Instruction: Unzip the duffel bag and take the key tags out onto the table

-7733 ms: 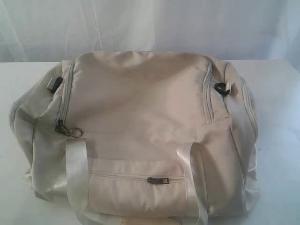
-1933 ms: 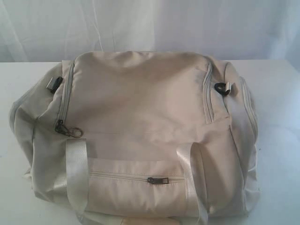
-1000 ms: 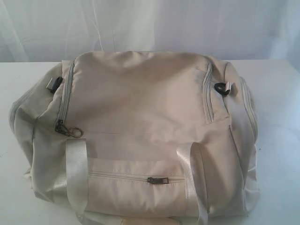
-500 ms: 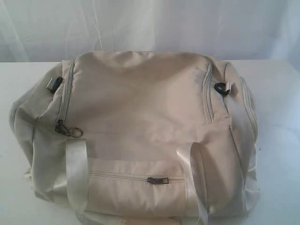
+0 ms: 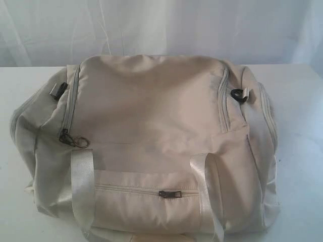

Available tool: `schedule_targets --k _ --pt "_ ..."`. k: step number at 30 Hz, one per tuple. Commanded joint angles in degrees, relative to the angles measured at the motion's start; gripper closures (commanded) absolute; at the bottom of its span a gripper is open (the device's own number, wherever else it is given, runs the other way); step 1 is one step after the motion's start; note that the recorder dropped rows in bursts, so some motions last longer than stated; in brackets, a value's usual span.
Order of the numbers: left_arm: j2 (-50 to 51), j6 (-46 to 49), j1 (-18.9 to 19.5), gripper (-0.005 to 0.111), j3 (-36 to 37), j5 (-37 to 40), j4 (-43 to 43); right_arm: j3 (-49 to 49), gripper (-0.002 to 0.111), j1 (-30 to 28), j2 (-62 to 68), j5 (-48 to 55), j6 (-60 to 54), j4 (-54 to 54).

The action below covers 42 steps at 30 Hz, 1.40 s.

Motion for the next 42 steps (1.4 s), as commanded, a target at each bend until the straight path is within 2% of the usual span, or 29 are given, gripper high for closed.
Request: schedule_targets --k 1,5,10,13,18,21,23,26,30,33,39,42 --pt "7.5 3.8 0.0 0.107 -4.9 6.8 -3.8 -5.9 0.108 0.2 9.0 12.5 -10.8 7.3" --pt "13.8 4.2 0.0 0.107 -8.8 13.6 -3.8 -10.4 0.108 0.2 17.9 20.5 -14.7 10.7" --pt "18.9 5.2 -0.1 0.107 -9.1 12.4 -3.8 -12.1 0.108 0.2 24.9 25.6 -17.8 13.8" --pt "22.0 5.3 -2.6 0.107 -9.1 9.4 -3.8 -12.1 0.108 0.2 27.7 25.6 -19.7 13.9" --pt "26.9 5.2 -11.5 0.107 -9.1 1.4 1.2 -12.1 0.108 0.2 31.4 22.4 -23.4 13.6" --pt "29.7 0.4 -17.5 0.107 -9.1 -5.5 10.1 -12.1 0.108 0.2 33.8 18.9 -25.7 11.2" --pt "31.8 -6.3 -21.4 0.107 -9.3 -8.6 20.8 -12.1 0.108 0.3 35.5 16.7 -27.0 9.3" --pt "35.6 -19.7 -25.7 0.107 -11.1 -8.8 40.5 -12.1 0.108 2.6 37.6 12.7 -29.4 7.3" --pt "39.3 -37.2 -29.6 0.107 -14.5 -6.4 63.4 -12.1 0.108 9.2 41.1 5.3 -32.7 7.0" --pt "41.2 -41.8 -31.5 0.107 -17.0 -2.4 72.2 -12.1 0.108 17.1 44.8 -2.1 -33.1 4.6" --pt "42.5 -42.0 -31.9 0.107 -17.5 -4.5 73.7 -12.1 0.108 37.9 57.2 -24.0 -32.5 -6.0" --pt "43.1 -41.2 -31.9 0.107 -17.0 -7.0 75.1 -12.1 0.108 43.8 62.6 -35.2 -32.7 -9.1"
